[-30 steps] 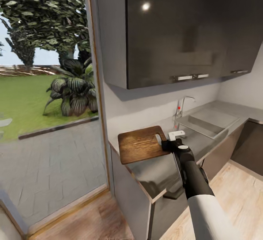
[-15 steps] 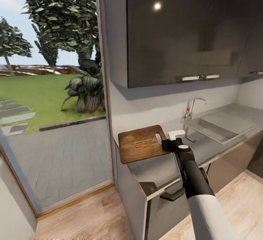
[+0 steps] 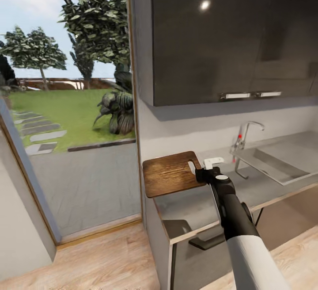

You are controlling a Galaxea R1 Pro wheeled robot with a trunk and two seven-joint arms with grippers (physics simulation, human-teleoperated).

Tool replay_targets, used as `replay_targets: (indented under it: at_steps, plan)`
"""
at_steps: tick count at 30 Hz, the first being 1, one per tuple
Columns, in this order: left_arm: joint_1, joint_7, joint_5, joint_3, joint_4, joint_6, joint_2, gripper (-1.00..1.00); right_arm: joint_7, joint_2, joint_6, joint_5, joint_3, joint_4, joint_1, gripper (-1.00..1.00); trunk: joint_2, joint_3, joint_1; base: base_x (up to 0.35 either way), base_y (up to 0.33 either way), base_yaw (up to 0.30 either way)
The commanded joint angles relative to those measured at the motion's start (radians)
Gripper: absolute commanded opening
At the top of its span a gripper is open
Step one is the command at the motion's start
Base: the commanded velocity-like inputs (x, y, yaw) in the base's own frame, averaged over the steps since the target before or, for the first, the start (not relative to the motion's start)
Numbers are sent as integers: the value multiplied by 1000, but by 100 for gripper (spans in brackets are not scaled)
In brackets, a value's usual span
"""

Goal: In the kitchen, take the Vidalia onion out of the sink, dice it on the chopping board with the paring knife, put the diced onion into the bowl on the countertop, then place both the paring knife and the chopping board into the sink.

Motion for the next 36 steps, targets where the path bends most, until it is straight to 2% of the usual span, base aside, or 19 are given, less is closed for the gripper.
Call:
replay_targets:
  at_steps: [1, 11, 21, 25, 36]
  plan:
    - [0, 5, 10, -7, -1, -2, 2, 100, 10, 1, 3, 10, -3, -2, 0, -100, -1, 0, 0, 0, -309, 260]
    - [0, 5, 10, -9, -1, -2, 1, 100, 10, 0, 4, 10, -3, -2, 0, -100, -1, 0, 0, 0, -309, 254]
    - [0, 5, 10, -9, -2, -2, 1, 100, 11, 0, 4, 10, -3, -1, 0, -100, -1, 0, 0, 0, -309, 28]
    - [0, 5, 10, -21, -1, -2, 2, 100, 12, 20, 11, 31, 15, 23, 2, -100, -1, 0, 0, 0, 0, 0]
    - [0, 5, 10, -21, -1, -2, 2, 100, 11, 15, 10, 32, 12, 47, 2, -100, -1, 0, 0, 0, 0, 0]
